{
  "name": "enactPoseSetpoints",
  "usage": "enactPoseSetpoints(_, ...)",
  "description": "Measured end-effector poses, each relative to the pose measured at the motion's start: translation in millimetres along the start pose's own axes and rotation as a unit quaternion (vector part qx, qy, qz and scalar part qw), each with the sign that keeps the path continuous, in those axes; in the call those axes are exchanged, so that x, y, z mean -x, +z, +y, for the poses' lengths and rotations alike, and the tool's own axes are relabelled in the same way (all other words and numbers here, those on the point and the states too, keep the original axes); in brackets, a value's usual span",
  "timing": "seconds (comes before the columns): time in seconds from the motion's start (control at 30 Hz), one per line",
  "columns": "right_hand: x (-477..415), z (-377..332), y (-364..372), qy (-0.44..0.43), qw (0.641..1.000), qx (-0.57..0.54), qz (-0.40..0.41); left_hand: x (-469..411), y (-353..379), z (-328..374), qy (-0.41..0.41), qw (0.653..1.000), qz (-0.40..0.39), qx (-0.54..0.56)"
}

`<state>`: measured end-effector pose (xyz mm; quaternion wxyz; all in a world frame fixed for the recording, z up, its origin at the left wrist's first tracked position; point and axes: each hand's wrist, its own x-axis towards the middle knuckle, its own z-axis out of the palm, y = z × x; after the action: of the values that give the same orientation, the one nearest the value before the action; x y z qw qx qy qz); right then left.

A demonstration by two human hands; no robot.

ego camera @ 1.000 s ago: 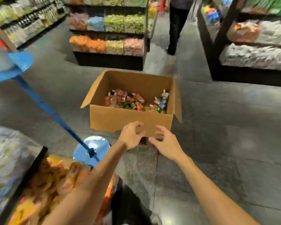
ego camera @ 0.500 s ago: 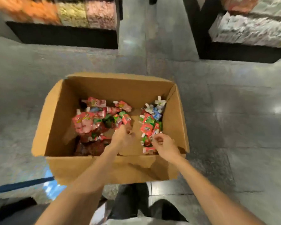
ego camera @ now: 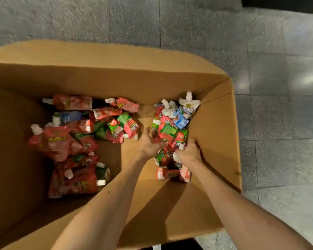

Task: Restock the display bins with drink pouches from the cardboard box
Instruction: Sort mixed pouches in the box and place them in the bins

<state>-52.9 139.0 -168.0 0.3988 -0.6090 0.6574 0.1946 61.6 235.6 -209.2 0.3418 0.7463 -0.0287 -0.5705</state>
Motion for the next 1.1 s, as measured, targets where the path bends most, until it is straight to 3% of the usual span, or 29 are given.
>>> enactPoseSetpoints(0.17,-33.8,-15.5,17.1,0.019,1.000,0.007,0.000,-40.0,9.1,-5.2,0.011,0.996,0.086,0.017)
enactPoseSetpoints(0.43,-54.5,-23.0,31.6,0.046,0.997,-0.058,-0.007,-46.4,12.3,-2.3,-0.006,0.991,0.131,0.014)
enactPoseSetpoints(0.57,-52.7,-26.9,41.1,0.014,1.000,-0.018,0.010,-36.2,19.6,-5.7,0.043,0.992,0.119,0.031)
enactPoseSetpoints(0.7,-40.3,-38.7,53.8,-0.017,0.997,0.042,-0.070,-25.7,1.2,-4.1,0.013,0.984,0.087,0.153)
enactPoseSetpoints(0.83,-31.5,-46.0,58.6,-0.022,0.997,0.009,-0.069,-31.7,-14.7,1.8,-0.009,0.974,0.047,0.219)
enactPoseSetpoints(0.9,-27.7,-44.2,60.1,-0.028,0.998,-0.008,-0.061,-29.4,-15.3,5.2,0.027,0.983,0.024,0.178)
enactPoseSetpoints(1.0,-26.6,-41.1,60.1,-0.034,0.998,-0.040,-0.039,-28.6,-7.1,8.2,0.057,0.998,0.027,0.009)
enactPoseSetpoints(1.1,-31.5,-38.9,54.9,-0.024,0.991,-0.132,-0.008,-38.4,-9.5,26.6,0.051,0.992,0.042,0.110)
